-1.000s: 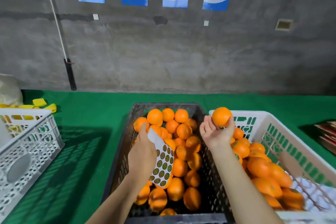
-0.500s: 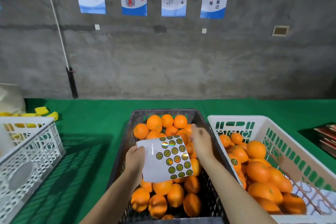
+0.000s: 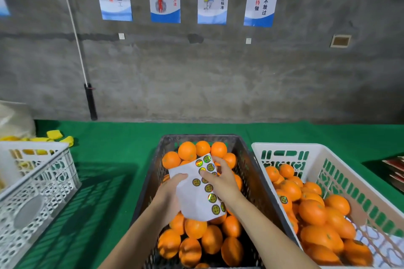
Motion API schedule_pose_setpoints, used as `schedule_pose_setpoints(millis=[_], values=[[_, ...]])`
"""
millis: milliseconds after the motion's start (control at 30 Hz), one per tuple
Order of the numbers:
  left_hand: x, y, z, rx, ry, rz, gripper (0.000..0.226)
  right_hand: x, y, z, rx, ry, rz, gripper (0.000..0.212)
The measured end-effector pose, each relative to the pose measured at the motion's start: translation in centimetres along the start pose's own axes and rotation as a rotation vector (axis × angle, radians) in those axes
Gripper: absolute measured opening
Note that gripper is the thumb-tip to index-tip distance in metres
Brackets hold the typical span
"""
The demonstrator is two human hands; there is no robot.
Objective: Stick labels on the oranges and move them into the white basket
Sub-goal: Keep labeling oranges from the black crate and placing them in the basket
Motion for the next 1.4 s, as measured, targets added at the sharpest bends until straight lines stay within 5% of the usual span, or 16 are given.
schedule_pose_setpoints(millis=[133,267,333,400,500,633,833,1100,1267,1400], values=[[0.6,0.7,-0.3,0.062,-0.095,0.081,0.032,-0.2,0.6,-0.2,-0.007,0.021,0.082,0.056],[0.8,0.6,1.8,0.156,-0.339,0.033,0.023,-0.9,1.3,0.2,-0.820,-0.148,0.428,0.058],[0.6,0.4,2.1,0.187,-0.381,0.011,0.020,-1.2,1.4,-0.6,-0.992,-0.042,0.581,0.038],[0.6,0.3,2.0,0.231,-0.400,0.000,0.023,-1.4,0.8,-1.6,-0.966,0.143,0.553,0.023],[0.5,0.3,1.7,0.277,-0.399,0.017,0.030,-1.7,-0.2,-2.7,-0.879,0.253,0.470,0.029],[0.5,0.4,1.7,0.285,-0.371,0.062,0.027,-1.5,-0.4,-2.5,-0.819,0.202,0.429,0.039],[0.4,0.1,1.4,0.403,-0.424,0.039,0.029,-1.7,-0.3,-2.2,-0.848,0.182,0.415,0.023],[0.2,-0.1,1.0,0.472,-0.424,-0.072,0.017,-1.7,-0.2,-2.2,-0.354,0.214,0.108,0.039],[0.4,-0.3,0.9,0.470,-0.456,-0.043,0.017,-1.6,-0.5,-2.2,-0.125,0.130,-0.162,0.017],[0.0,-0.6,1.0,0.457,-0.471,-0.104,0.008,-1.4,-0.7,-2.0,-0.093,0.073,-0.196,0.018]])
Point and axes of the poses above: each hand's wrist, its own x-axis towards the middle knuckle, its own z-axis out of the back of the hand, y = z × x, the point moved 4 cm from there along x, towards the middle knuckle, and after that the axes turned 15 degrees about x, right-handed, at the moved point
